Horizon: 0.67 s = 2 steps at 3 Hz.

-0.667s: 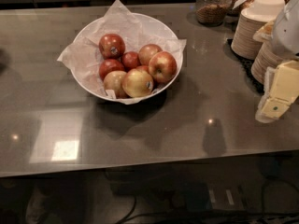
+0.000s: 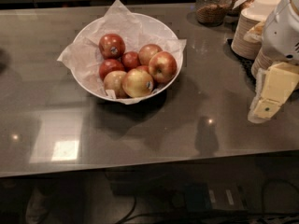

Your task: Pick apple from white bowl

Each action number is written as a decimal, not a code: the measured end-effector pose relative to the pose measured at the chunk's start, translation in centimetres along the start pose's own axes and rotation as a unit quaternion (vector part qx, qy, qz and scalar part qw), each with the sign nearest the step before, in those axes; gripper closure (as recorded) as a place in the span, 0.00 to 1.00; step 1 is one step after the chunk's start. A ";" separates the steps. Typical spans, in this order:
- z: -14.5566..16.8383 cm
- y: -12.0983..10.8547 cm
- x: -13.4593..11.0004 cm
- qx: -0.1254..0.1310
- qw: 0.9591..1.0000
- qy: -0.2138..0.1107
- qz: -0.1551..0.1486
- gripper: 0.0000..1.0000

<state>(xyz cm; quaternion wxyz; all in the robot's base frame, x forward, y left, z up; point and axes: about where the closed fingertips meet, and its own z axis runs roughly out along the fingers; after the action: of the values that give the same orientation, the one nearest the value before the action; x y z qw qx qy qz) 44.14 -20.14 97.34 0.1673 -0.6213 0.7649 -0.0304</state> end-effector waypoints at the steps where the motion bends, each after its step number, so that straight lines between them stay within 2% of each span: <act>1: 0.7 -0.2 -2.7 0.009 0.999 -0.038 -0.032 0.00; 2: 1.1 -0.9 -5.2 0.018 0.993 -0.102 -0.050 0.00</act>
Offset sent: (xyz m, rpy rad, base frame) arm 0.0364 0.0808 0.0068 0.3132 -0.1466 0.2183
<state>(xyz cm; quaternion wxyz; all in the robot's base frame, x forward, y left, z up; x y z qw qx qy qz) 46.24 -15.15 97.66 0.2541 -0.6555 0.7111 0.0114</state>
